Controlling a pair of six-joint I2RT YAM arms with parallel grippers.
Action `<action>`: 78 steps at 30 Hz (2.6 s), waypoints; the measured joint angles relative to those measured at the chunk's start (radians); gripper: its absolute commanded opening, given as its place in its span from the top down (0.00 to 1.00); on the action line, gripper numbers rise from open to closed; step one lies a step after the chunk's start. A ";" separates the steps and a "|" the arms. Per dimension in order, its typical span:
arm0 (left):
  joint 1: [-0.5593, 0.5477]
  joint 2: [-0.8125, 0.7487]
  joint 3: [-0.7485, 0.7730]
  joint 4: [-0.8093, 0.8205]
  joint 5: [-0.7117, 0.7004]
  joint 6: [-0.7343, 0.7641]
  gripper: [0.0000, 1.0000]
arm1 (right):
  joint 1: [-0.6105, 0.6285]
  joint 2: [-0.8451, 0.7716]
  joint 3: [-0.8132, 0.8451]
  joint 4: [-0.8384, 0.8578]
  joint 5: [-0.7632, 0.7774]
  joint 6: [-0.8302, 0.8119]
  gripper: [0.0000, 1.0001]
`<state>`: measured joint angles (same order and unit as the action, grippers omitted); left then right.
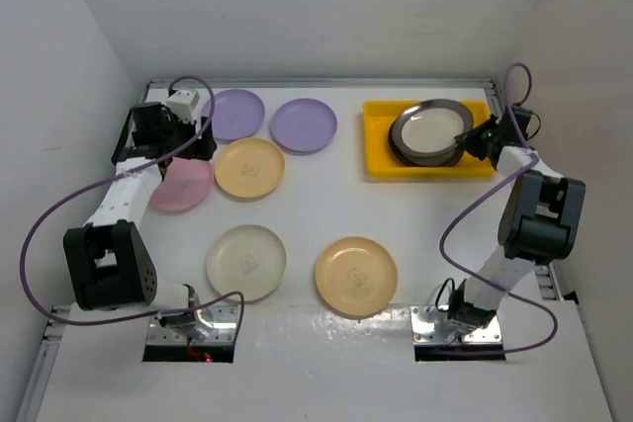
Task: Place the plates into the plastic bin on the countertop
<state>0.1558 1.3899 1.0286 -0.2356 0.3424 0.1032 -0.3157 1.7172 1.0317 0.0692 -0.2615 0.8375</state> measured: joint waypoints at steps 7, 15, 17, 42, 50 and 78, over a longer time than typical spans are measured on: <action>0.000 0.077 0.051 0.004 0.010 0.016 0.18 | -0.003 0.117 0.062 -0.048 -0.031 0.003 0.69; 0.000 0.089 0.061 0.002 0.012 0.029 0.18 | 0.027 0.199 0.254 -0.241 0.047 -0.133 0.20; 0.000 0.089 0.061 0.002 0.013 0.038 0.17 | 0.060 0.217 0.313 -0.322 0.117 -0.203 0.18; 0.000 -0.362 -0.123 -0.085 -0.003 0.099 0.14 | 0.219 0.081 0.388 -0.597 0.293 -0.617 0.10; 0.000 -0.389 -0.217 -0.200 -0.043 0.134 0.27 | 0.459 -0.445 -0.161 -0.578 -0.021 -0.547 0.30; -0.065 -0.477 -0.470 -0.436 -0.137 0.476 0.25 | 0.536 -0.523 -0.053 -0.601 0.200 -0.389 1.00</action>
<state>0.0906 0.9131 0.5591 -0.6720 0.2058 0.5797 0.2203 1.1946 0.9787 -0.5320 -0.0620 0.4480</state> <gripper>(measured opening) 0.744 0.020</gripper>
